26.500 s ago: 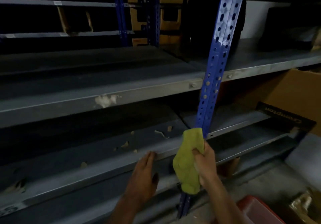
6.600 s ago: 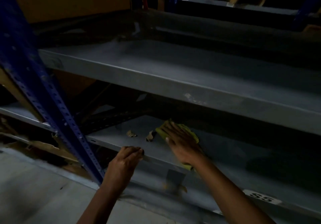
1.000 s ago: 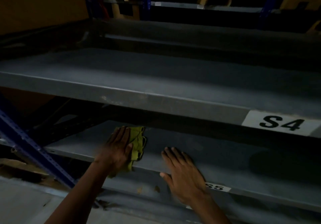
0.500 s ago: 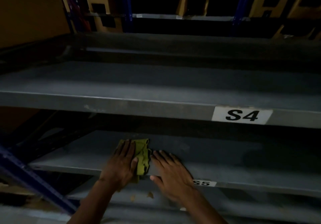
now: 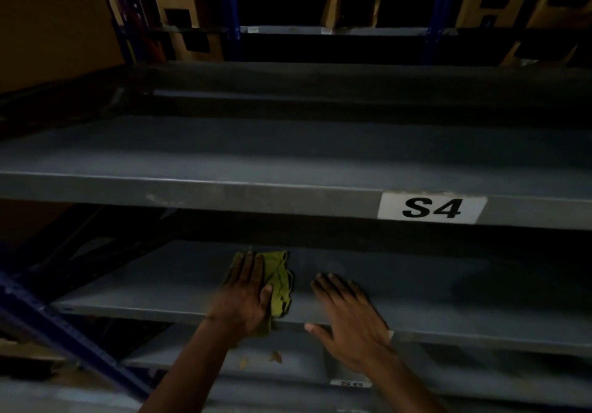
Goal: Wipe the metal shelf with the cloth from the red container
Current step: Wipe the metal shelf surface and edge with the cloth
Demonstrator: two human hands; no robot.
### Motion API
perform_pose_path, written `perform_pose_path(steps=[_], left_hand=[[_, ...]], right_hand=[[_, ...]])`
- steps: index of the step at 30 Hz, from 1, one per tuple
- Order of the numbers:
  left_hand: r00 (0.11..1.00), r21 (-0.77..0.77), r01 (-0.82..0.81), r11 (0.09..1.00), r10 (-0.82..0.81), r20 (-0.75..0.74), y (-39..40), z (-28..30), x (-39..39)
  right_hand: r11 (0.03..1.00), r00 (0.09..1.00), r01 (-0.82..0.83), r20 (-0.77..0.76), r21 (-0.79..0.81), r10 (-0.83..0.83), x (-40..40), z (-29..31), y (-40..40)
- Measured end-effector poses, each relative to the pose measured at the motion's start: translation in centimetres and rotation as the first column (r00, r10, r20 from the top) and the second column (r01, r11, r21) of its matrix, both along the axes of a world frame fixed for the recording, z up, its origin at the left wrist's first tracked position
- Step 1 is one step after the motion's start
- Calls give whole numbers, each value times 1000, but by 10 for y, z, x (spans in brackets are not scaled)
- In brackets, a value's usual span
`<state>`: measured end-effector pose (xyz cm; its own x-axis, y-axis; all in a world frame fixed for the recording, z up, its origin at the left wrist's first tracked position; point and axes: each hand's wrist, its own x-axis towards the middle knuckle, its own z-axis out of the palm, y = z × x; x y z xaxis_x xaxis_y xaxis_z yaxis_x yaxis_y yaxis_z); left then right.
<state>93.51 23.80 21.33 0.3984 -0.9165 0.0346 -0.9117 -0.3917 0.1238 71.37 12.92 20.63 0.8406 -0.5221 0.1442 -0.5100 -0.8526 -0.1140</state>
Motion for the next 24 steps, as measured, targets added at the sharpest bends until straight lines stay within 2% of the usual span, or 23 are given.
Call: perform_pose_path(steps=[3, 9, 14, 19, 24], left_hand=[[1000, -47, 18, 999, -18, -5, -7, -3, -11], [999, -8, 50, 999, -50, -5, -14, -4, -35], [993, -4, 81, 997, -81, -91, -4, 12, -32], [997, 48, 35, 998, -32, -69, 0, 20, -22], [999, -10, -46, 999, 46, -23, -22, 2, -25]], right_hand=[[1000, 1000, -6, 4, 9, 6, 0, -4, -1], [1000, 1000, -6, 12, 9, 5, -1, -9, -2], [1000, 1000, -5, 23, 4, 5, -3, -5, 0], [1000, 1000, -10, 12, 23, 10, -4, -2, 2], [1000, 1000, -13, -10, 20, 13, -2, -5, 0]])
